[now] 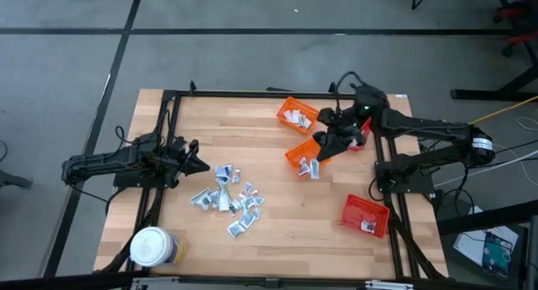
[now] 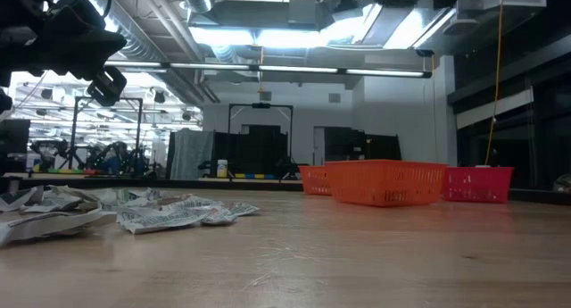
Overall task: Pick & Place First Aid Supplies
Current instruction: Put the blue alcohol pad into the bottom orange bin
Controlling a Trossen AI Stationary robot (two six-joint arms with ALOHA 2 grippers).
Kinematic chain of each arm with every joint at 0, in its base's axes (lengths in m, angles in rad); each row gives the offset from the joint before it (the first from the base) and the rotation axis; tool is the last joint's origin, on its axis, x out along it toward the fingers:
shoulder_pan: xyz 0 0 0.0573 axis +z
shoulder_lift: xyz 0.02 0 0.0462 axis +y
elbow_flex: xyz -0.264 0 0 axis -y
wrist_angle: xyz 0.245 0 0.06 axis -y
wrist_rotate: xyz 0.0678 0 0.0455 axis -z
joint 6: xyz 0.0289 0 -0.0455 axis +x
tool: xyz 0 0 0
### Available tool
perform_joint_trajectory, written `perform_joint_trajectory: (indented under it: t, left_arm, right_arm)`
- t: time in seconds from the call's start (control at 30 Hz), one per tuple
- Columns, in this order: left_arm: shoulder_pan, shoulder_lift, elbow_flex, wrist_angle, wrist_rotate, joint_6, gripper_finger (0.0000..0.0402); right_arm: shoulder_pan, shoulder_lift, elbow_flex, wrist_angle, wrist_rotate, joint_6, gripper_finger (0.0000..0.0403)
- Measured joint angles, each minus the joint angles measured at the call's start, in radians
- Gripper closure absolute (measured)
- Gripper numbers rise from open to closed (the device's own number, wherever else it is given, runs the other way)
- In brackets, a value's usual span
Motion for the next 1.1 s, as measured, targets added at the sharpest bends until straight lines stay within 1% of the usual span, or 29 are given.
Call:
perform_joint_trajectory:
  t: [0.13, 0.2, 0.23, 0.3, 0.43, 0.53, 0.6, 0.73, 0.87, 0.97, 1.1]
  left_arm:
    - [0.0, 0.0, 0.0, 0.0, 0.0, 0.0, 0.0386]
    - [0.0, 0.0, 0.0, 0.0, 0.0, 0.0, 0.0386]
    - [0.0, 0.0, 0.0, 0.0, 0.0, 0.0, 0.0386]
    - [0.0, 0.0, 0.0, 0.0, 0.0, 0.0, 0.0386]
    - [0.0, 0.0, 0.0, 0.0, 0.0, 0.0, 0.0386]
    - [0.0, 0.0, 0.0, 0.0, 0.0, 0.0, 0.0386]
    - [0.0, 0.0, 0.0, 0.0, 0.0, 0.0, 0.0386]
    - [0.0, 0.0, 0.0, 0.0, 0.0, 0.0, 0.0386]
    - [0.0, 0.0, 0.0, 0.0, 0.0, 0.0, 0.0386]
    - [0.0, 0.0, 0.0, 0.0, 0.0, 0.0, 0.0386]
    - [0.0, 0.0, 0.0, 0.0, 0.0, 0.0, 0.0386]
  right_arm:
    - [-0.034, 0.0, 0.0, -0.263, -0.058, -0.159, 0.0403]
    - [-0.054, 0.0, 0.0, -0.421, -0.062, -0.268, 0.0403]
    - [-0.062, 0.0, 0.0, -0.501, -0.046, -0.332, 0.0403]
    - [-0.08, 0.0, 0.0, -0.656, 0.024, -0.453, 0.0403]
    - [-0.111, 0.002, 0.0, -0.85, 0.254, -0.61, 0.0403]
    - [-0.123, 0.006, 0.0, -0.932, 0.421, -0.662, 0.0403]
    - [-0.124, 0.012, 0.0, -0.97, 0.513, -0.681, 0.0403]
    - [-0.123, 0.036, 0.0, -1.031, 0.646, -0.726, 0.0403]
    - [-0.11, 0.068, 0.0, -1.038, 0.788, -0.745, 0.0403]
    - [-0.106, 0.09, 0.0, -1.027, 0.838, -0.755, 0.0403]
    - [-0.106, 0.113, 0.0, -1.014, 0.841, -0.751, 0.039]
